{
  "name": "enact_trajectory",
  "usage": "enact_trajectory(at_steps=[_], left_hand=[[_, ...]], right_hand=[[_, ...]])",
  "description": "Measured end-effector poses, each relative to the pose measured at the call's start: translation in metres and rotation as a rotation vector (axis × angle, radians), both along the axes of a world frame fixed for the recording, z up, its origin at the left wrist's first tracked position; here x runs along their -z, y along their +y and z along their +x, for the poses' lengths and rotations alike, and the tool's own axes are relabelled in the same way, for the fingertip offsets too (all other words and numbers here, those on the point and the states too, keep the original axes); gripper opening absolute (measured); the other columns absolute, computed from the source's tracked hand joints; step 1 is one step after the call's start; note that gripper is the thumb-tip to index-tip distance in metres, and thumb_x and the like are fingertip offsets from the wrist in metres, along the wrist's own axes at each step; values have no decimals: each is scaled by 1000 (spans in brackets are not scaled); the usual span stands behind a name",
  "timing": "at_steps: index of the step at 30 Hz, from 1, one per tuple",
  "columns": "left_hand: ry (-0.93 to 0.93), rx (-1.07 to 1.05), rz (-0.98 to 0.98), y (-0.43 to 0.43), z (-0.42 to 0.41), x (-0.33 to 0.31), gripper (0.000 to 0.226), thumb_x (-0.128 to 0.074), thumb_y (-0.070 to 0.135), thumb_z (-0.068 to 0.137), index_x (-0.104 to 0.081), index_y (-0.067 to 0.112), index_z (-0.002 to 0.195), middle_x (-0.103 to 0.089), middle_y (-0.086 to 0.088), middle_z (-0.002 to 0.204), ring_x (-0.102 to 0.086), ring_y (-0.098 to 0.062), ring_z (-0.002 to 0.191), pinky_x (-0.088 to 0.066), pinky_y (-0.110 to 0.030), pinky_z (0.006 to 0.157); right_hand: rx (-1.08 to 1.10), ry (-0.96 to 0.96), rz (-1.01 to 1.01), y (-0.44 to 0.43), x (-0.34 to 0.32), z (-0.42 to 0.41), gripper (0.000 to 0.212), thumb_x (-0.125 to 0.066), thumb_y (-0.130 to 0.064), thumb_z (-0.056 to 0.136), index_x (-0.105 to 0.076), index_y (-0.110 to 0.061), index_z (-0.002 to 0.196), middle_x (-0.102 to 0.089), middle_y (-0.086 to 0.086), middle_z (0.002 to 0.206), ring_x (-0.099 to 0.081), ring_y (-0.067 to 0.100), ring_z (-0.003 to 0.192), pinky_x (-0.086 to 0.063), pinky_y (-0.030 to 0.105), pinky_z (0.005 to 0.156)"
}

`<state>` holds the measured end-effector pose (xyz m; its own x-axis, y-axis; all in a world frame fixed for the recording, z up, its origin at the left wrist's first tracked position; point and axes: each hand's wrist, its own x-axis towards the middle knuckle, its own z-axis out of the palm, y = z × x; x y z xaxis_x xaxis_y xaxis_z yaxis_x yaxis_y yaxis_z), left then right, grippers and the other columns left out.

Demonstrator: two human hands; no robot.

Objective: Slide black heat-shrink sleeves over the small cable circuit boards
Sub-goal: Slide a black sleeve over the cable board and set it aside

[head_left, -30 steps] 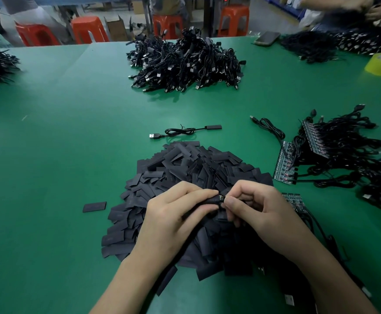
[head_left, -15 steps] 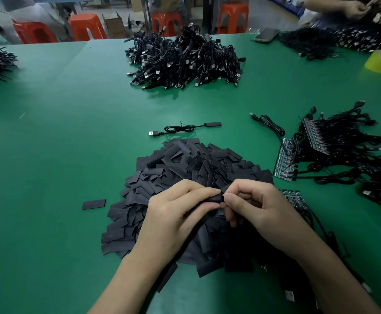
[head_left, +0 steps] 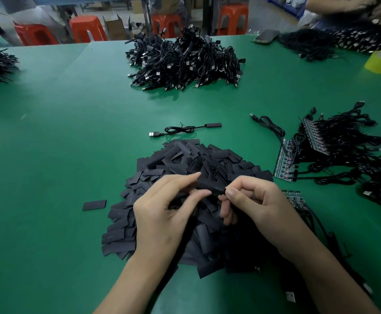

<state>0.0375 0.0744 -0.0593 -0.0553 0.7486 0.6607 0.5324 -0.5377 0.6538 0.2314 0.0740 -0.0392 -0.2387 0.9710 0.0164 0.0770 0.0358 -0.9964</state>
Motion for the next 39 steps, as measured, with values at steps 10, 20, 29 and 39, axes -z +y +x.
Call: enact_trajectory(at_steps=[10, 20, 29, 39], left_hand=[[25, 69, -59, 0, 5, 3, 39, -79, 21, 85, -73, 10, 122, -72, 5, 98, -67, -2, 89, -48, -13, 85], [302, 109, -231, -20, 47, -10, 43, -64, 68, 83, -78, 28, 83, -69, 15, 82, -57, -14, 77, -49, -40, 73], [211, -2, -418, 32, 1, -43, 24, -72, 48, 89, -82, 29, 100, -78, 18, 90, -71, 3, 82, -59, -27, 84], [601, -237, -458, 180, -42, -35, 33, -74, 44, 91, -80, 19, 111, -78, -12, 102, -71, -30, 96, -57, -40, 82]], right_hand=[[39, 25, -25, -1, 2, -1, 22, -55, -8, 102, -66, 0, 85, -72, 16, 72, -70, 26, 61, -56, 30, 61], [350, 817, -294, 9, -2, -5, 18, -50, -14, 100, -61, 0, 103, -76, 10, 81, -75, 15, 72, -59, 22, 63], [542, 372, 27, 15, 2, 17, 25, -46, -18, 108, -68, -9, 111, -78, 8, 103, -75, 22, 101, -59, 26, 85], [678, 108, 154, 19, 4, 35, 24, -48, -17, 107, -70, -15, 96, -75, -3, 83, -69, 10, 82, -55, 22, 72]])
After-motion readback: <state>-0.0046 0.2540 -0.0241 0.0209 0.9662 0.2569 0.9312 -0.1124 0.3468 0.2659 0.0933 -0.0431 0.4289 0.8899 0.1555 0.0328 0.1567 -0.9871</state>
